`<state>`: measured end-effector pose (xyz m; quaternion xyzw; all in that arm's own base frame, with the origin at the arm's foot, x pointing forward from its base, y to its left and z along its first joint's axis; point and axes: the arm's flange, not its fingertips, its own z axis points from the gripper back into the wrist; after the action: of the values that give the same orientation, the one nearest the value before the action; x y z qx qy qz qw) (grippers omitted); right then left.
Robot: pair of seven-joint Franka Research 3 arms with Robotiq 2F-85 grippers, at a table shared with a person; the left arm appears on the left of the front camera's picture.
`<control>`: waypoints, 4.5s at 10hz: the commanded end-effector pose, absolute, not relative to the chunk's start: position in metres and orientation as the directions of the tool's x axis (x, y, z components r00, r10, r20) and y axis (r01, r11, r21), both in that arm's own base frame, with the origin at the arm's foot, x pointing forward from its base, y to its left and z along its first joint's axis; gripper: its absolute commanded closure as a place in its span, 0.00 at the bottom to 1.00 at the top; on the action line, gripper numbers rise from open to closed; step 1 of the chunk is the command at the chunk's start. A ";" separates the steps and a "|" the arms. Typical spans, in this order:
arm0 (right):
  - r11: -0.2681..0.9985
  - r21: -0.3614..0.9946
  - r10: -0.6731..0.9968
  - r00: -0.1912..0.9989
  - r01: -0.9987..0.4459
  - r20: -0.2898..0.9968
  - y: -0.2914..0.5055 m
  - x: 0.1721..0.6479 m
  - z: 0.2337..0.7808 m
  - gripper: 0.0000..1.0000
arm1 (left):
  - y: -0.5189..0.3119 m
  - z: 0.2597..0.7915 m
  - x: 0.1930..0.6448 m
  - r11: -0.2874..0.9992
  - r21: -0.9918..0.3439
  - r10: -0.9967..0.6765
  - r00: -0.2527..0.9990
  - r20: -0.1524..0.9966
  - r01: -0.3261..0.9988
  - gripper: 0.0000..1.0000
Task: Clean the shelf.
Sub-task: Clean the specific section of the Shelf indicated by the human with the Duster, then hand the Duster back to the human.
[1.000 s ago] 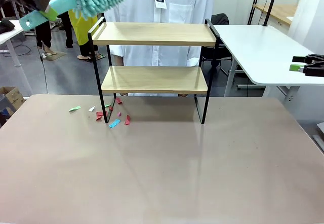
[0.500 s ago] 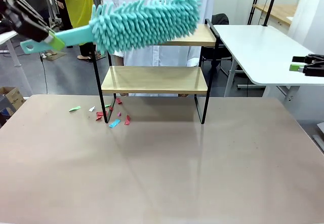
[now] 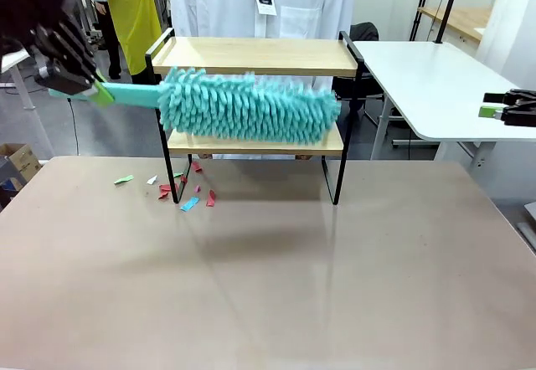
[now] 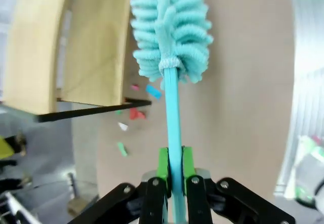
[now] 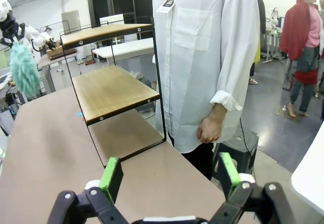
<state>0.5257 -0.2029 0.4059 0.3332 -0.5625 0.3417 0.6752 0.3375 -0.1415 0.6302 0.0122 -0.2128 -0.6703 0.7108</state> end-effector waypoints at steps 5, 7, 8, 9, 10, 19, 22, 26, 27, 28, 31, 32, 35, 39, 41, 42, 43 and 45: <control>0.545 0.059 0.091 0.129 -0.836 0.988 -0.201 0.526 0.409 0.00 | -0.173 0.573 0.352 -0.078 0.000 -0.995 -0.078 0.065 0.997 0.87; 0.545 0.059 0.091 0.129 -0.836 0.988 -0.201 0.526 0.409 0.00 | -0.174 0.564 0.358 -0.003 -0.011 -0.997 -0.002 0.072 1.000 0.87; 0.545 0.059 0.091 0.129 -0.836 0.988 -0.201 0.526 0.409 0.00 | -0.178 0.559 0.352 -0.051 0.001 -0.998 -0.051 0.049 0.999 0.87; 0.545 0.059 0.091 0.129 -0.836 0.988 -0.201 0.526 0.409 0.00 | -0.178 0.559 0.352 -0.051 0.001 -0.998 -0.051 0.049 0.999 0.87; 0.545 0.059 0.091 0.129 -0.836 0.988 -0.201 0.526 0.409 0.00 | -0.178 0.559 0.352 -0.051 0.001 -0.998 -0.051 0.049 0.999 0.87; 0.544 0.066 0.087 0.134 -0.836 0.987 -0.203 0.526 0.406 0.00 | -0.180 0.557 0.352 -0.041 -0.003 -0.998 -0.041 0.038 0.999 0.87; 0.311 0.045 0.077 0.072 -0.949 0.994 -0.139 0.513 0.449 0.00 | -0.163 0.536 0.359 0.014 -0.006 -0.974 0.015 0.224 1.000 0.87; 0.027 0.076 -0.066 0.074 -0.997 0.995 -0.071 0.476 0.465 0.00 | -0.131 0.518 0.357 0.022 0.016 -0.913 0.014 0.407 1.000 0.87; 0.028 0.093 -0.100 0.089 -0.995 0.991 -0.052 0.466 0.461 0.00 | -0.123 0.513 0.357 0.013 0.016 -0.897 0.004 0.442 1.000 0.87; 0.032 0.107 -0.113 0.102 -0.994 0.988 -0.030 0.454 0.452 0.00 | -0.114 0.506 0.354 0.048 0.023 -0.884 0.032 0.467 0.999 0.87; 0.070 0.085 -0.129 0.075 -0.994 0.989 0.005 0.439 0.432 0.00 | -0.096 0.495 0.349 0.103 0.068 -0.846 0.051 0.530 0.992 0.87; 0.069 0.113 -0.103 0.106 -0.991 0.989 0.020 0.441 0.413 0.00 | -0.091 0.489 0.350 0.106 0.087 -0.847 0.044 0.530 0.991 0.87; 0.123 0.099 -0.063 0.092 -0.987 0.994 0.046 0.447 0.384 0.00 | -0.089 0.483 0.353 0.101 0.116 -0.836 0.021 0.548 0.988 0.87; 0.113 0.133 -0.053 0.127 -0.985 0.990 0.046 0.448 0.378 0.00 | -0.090 0.480 0.361 0.035 0.146 -0.799 -0.060 0.598 0.989 0.87; 0.113 0.133 -0.053 0.127 -0.985 0.990 0.046 0.448 0.378 0.00 | -0.092 0.485 0.355 0.067 0.131 -0.840 -0.015 0.543 0.989 0.87; 0.113 0.133 -0.053 0.127 -0.985 0.990 0.046 0.448 0.378 0.00 | -0.092 0.485 0.355 0.067 0.131 -0.840 -0.015 0.543 0.989 0.87; 0.119 0.141 -0.054 0.135 -0.983 0.989 0.044 0.449 0.374 0.00 | -0.092 0.485 0.355 0.067 0.131 -0.840 -0.015 0.543 0.989 0.87; 0.064 0.142 0.007 0.143 -0.988 0.990 0.070 0.437 0.367 0.00 | -0.092 0.485 0.355 0.067 0.131 -0.840 -0.015 0.543 0.989 0.87</control>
<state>0.4439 0.0566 0.3691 0.5201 -0.4875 0.4349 0.5502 0.3571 -0.0909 0.4836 -0.1470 -0.2541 -0.6698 0.6821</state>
